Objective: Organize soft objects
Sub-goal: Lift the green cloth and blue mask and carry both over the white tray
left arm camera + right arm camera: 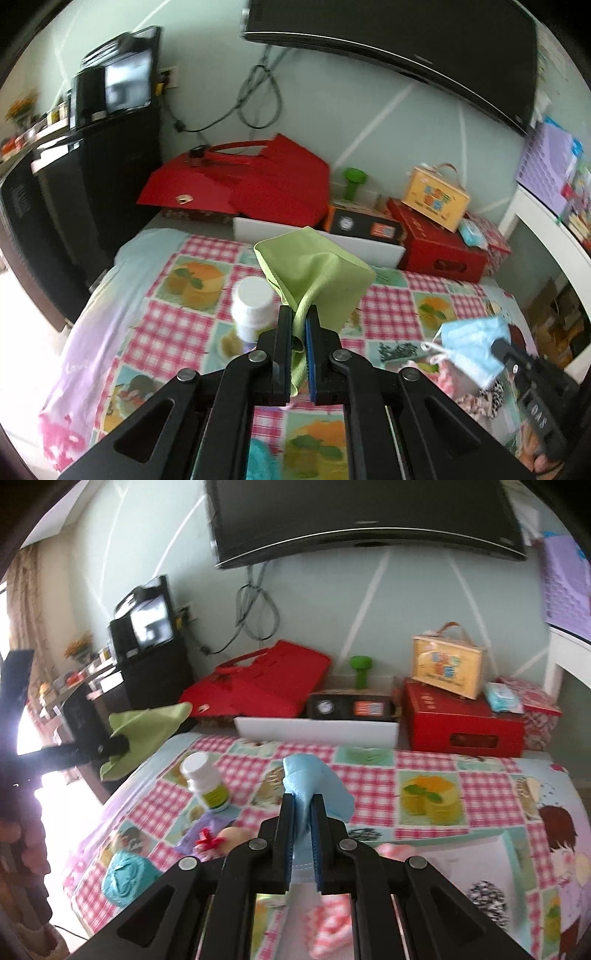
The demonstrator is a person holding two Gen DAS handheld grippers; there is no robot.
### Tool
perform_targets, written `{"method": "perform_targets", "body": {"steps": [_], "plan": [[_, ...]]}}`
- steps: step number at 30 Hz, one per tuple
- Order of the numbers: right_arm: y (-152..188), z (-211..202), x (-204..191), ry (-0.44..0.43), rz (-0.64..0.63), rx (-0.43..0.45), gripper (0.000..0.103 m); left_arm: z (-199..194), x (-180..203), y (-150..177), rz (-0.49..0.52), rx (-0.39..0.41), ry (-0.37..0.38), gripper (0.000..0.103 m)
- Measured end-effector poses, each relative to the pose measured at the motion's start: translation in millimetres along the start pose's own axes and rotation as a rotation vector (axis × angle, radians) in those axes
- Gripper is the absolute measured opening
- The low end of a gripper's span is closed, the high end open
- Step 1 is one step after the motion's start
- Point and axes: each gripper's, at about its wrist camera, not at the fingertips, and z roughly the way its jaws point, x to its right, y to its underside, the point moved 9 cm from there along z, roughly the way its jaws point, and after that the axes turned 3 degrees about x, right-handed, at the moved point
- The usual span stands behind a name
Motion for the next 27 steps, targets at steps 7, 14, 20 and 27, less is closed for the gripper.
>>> {"method": "perform_targets", "body": {"steps": [7, 14, 20, 27], "plan": [[-2.8, -18.2, 66.4, 0.141, 0.091, 0.019, 0.009, 7.7, 55.8, 9.3, 0.105, -0.022, 0.059, 0.006], [2.0, -37.4, 132.1, 0.285, 0.178, 0.024, 0.009, 19.0, 102.5, 24.6, 0.173, -0.06, 0.108, 0.006], [14.9, -43.3, 169.4, 0.389, 0.205, -0.001, 0.009, 29.6, 148.9, 45.5, 0.241, -0.102, 0.165, 0.006], [38.1, -23.7, 197.4, 0.41, 0.263, -0.068, 0.009, 48.1, 185.7, 77.6, 0.303, -0.172, 0.197, 0.006]]}}
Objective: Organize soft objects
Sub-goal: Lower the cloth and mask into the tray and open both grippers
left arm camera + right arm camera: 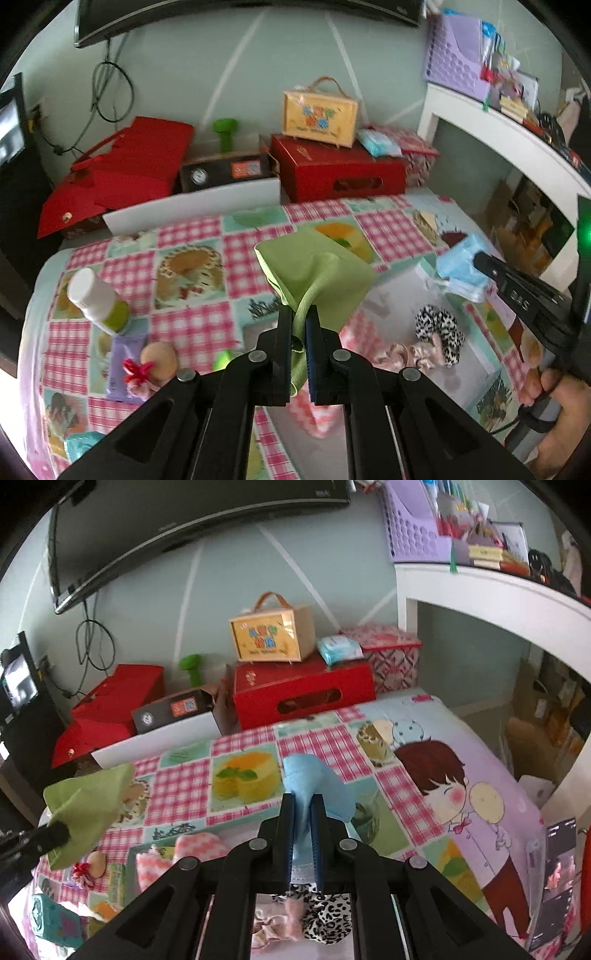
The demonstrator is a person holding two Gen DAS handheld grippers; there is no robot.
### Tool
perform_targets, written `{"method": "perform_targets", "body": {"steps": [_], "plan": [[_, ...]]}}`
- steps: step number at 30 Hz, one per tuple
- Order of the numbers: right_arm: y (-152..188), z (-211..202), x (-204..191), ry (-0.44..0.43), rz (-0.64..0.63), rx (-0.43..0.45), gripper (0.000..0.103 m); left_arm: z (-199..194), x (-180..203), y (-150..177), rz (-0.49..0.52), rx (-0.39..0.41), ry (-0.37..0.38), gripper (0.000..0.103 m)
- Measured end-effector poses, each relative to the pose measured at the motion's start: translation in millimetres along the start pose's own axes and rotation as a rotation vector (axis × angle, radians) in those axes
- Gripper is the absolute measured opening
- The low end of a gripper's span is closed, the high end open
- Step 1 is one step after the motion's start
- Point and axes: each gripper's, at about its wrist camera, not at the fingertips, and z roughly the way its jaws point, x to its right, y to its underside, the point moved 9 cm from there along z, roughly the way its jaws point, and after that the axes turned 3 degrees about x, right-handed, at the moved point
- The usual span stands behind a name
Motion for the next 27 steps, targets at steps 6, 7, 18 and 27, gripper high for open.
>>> {"method": "perform_targets", "body": {"steps": [6, 7, 18, 27], "plan": [[20.0, 32.8, 3.9, 0.004, 0.019, -0.077, 0.009, 28.3, 16.4, 20.0, 0.009, -0.085, 0.028, 0.006], [23.2, 37.9, 4.3, 0.002, 0.022, -0.091, 0.009, 33.9, 19.6, 24.4, 0.014, -0.104, 0.03, 0.006], [42.9, 59.4, -8.8, -0.022, 0.009, -0.172, 0.009, 59.2, 38.4, 48.5, 0.051, -0.199, 0.045, 0.006], [60.2, 60.2, -13.8, -0.047, 0.034, -0.262, 0.009, 70.6, 45.9, 64.3, 0.063, -0.271, 0.057, 0.007]]}}
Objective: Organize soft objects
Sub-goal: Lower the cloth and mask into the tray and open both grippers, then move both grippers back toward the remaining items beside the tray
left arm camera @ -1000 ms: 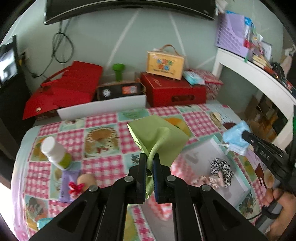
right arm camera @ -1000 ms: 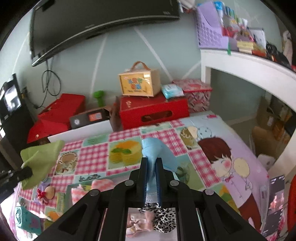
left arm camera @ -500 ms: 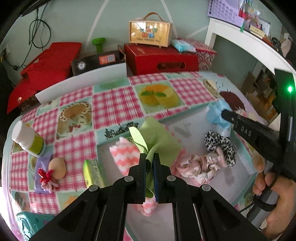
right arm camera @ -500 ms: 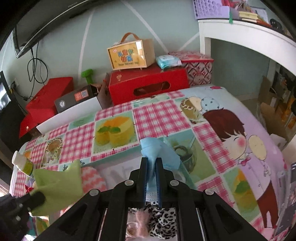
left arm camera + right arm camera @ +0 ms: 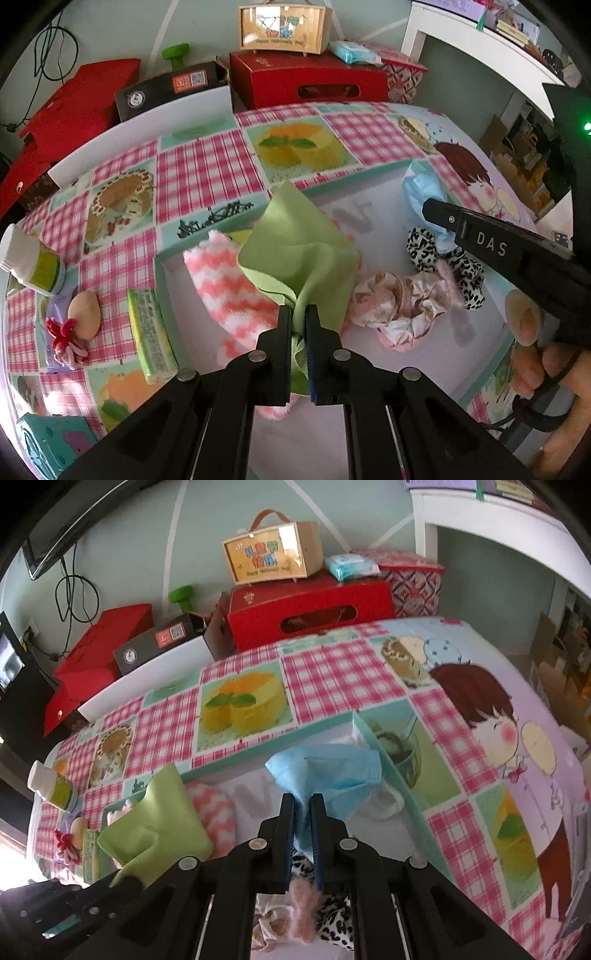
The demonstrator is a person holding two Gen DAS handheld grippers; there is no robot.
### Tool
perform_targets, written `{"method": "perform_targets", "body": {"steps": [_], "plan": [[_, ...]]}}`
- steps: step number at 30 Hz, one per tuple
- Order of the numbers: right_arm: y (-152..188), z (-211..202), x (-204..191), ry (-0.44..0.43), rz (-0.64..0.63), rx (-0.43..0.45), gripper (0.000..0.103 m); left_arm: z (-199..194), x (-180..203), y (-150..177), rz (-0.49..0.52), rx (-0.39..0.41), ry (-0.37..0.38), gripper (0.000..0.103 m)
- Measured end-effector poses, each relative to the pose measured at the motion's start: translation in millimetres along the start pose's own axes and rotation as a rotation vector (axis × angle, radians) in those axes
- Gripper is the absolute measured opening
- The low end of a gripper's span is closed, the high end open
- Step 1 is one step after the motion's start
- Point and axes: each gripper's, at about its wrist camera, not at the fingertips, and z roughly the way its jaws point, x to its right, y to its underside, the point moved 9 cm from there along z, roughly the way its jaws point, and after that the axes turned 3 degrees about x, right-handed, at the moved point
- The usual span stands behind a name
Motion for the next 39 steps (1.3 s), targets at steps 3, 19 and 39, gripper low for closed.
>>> {"method": "perform_targets", "body": {"steps": [3, 19, 39], "plan": [[5.6, -0.1, -1.4, 0.006, -0.004, -0.029, 0.01, 2.9, 2.1, 2.9, 0.008, -0.012, -0.004, 0.007], [18.7, -12.7, -6.0, 0.051, -0.063, -0.082, 0.013, -0.7, 1.6, 6.7, 0.003, -0.046, -0.007, 0.009], [5.4, -35.3, -19.4, 0.108, -0.137, -0.034, 0.065, -54.6, -45.4, -17.7, -0.154, 0.102, -0.044, 0.066]]}}
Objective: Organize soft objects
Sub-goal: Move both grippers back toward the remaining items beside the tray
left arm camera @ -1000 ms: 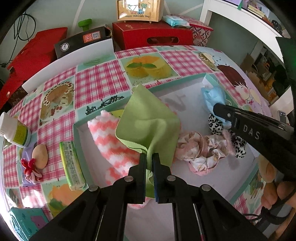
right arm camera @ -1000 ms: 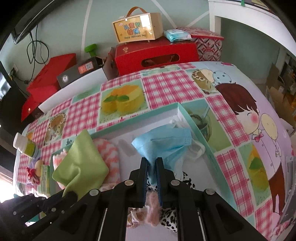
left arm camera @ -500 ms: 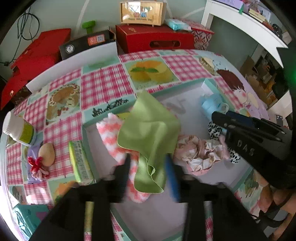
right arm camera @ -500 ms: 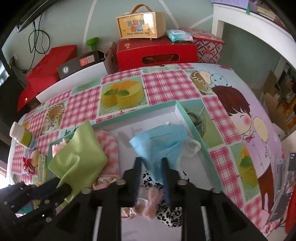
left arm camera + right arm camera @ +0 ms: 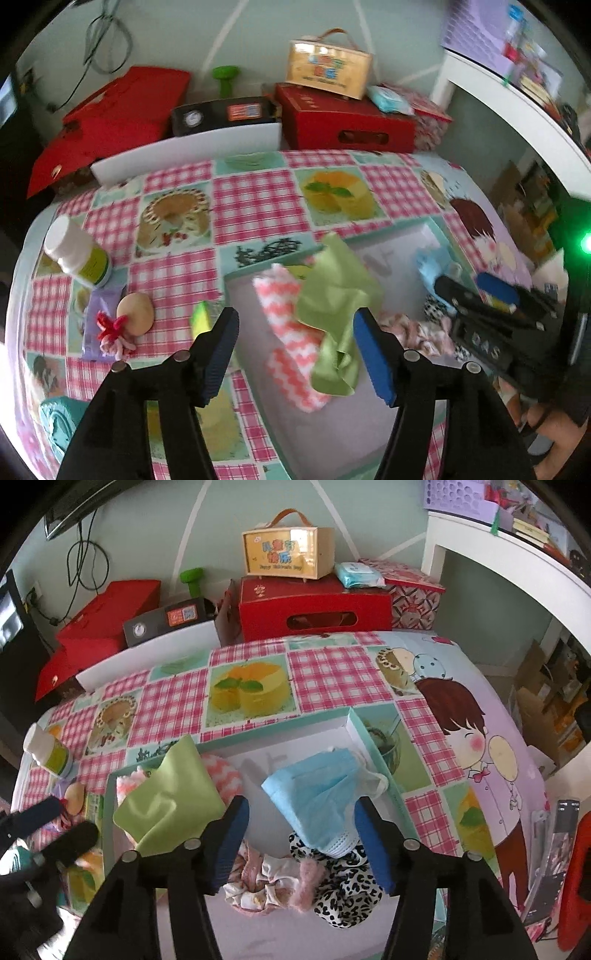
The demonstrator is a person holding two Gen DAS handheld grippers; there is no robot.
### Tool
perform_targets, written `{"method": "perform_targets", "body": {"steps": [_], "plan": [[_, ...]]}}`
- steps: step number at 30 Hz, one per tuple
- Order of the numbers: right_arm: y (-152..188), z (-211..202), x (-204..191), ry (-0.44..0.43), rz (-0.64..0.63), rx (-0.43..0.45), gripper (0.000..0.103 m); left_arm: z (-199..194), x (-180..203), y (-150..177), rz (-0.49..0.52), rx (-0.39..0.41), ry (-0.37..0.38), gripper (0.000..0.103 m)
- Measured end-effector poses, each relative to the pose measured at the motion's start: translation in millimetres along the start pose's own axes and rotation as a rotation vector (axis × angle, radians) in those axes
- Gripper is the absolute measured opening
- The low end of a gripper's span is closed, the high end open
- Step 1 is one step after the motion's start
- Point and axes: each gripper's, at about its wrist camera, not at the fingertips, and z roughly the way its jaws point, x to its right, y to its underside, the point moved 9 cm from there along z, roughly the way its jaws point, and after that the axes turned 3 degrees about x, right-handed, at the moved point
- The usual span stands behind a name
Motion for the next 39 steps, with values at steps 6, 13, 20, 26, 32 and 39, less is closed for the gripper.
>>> {"method": "perform_targets", "body": {"steps": [6, 13, 20, 26, 32, 39], "plan": [[1.3, 2.1, 0.4, 0.02, -0.007, -0.004, 0.078, 7.7, -34.9, -2.8, -0.098, 0.009, -0.058, 0.079], [0.9, 4.2, 10.4, 0.086, -0.006, -0.01, 0.103, 18.1, -74.2, -0.5, -0.213, 0.016, -0.123, 0.096], [2.1, 6.1, 9.5, 0.083, -0.007, -0.018, 0.103, 22.4, -89.2, 3.7, -0.256, -0.003, -0.131, 0.096], [2.9, 6.3, 7.6, 0.085, -0.015, -0.02, 0.103, 21.4, -95.0, 4.1, -0.26, -0.01, -0.136, 0.096], [1.7, 5.0, 2.8, 0.072, -0.02, -0.016, 0.103, 10.0, -110.8, 1.1, -0.277, 0.005, -0.142, 0.096], [1.4, 4.2, -13.0, 0.045, -0.042, -0.013, 0.103, -13.0, -155.7, -0.1, -0.336, 0.043, -0.189, 0.096]]}}
